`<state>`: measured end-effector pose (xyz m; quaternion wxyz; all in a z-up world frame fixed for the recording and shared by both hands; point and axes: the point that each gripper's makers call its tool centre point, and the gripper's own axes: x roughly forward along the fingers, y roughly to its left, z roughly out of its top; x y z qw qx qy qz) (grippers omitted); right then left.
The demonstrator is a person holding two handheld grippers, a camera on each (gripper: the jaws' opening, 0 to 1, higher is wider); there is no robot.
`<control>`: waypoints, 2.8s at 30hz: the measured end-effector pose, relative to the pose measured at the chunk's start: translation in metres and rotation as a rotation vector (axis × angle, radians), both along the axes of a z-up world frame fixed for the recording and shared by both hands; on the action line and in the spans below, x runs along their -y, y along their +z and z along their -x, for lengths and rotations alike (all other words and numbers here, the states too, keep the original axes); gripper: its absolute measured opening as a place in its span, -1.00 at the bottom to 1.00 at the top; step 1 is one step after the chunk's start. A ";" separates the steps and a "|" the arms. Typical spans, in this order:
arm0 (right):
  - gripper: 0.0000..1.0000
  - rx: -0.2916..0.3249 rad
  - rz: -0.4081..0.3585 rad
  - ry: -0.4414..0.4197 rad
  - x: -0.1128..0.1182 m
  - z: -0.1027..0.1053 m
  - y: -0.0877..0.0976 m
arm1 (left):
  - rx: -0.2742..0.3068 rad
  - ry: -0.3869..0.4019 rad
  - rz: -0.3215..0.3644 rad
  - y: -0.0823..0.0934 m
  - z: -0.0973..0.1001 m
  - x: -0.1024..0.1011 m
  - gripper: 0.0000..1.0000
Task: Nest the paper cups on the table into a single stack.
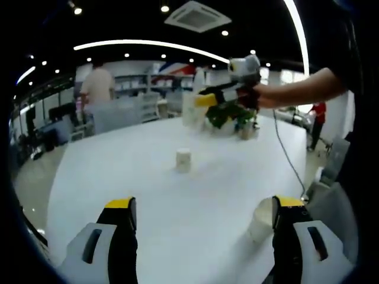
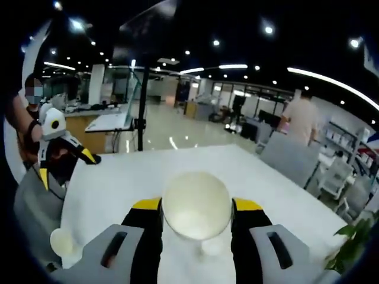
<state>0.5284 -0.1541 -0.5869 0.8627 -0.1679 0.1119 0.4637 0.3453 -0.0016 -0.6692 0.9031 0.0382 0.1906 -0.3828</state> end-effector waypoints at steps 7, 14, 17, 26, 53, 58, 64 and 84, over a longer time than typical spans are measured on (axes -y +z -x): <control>-0.17 0.018 -0.009 0.021 0.001 0.024 0.014 | 0.003 -0.001 0.011 0.002 0.001 -0.001 0.91; -0.16 0.036 -0.008 0.048 0.001 0.046 0.025 | 0.002 -0.005 0.010 0.002 0.005 0.000 0.91; -0.16 0.039 -0.014 0.056 0.000 0.054 0.031 | 0.004 -0.008 0.009 0.003 0.008 0.000 0.91; -0.17 0.047 -0.041 0.073 -0.005 0.075 0.043 | 0.004 -0.005 0.014 0.002 0.012 -0.003 0.91; -0.17 -0.020 -0.069 0.160 -0.022 0.159 0.032 | -0.001 0.008 0.020 -0.004 0.014 -0.007 0.91; -0.17 -0.026 -0.040 0.195 -0.027 0.177 0.014 | -0.004 0.007 0.021 -0.006 0.013 -0.007 0.91; -0.17 -0.086 -0.052 0.209 -0.031 0.195 -0.009 | -0.004 0.010 0.019 -0.006 0.012 -0.008 0.90; -0.17 -0.136 -0.005 0.294 -0.048 0.246 -0.062 | -0.023 0.013 0.016 -0.011 0.018 -0.010 0.89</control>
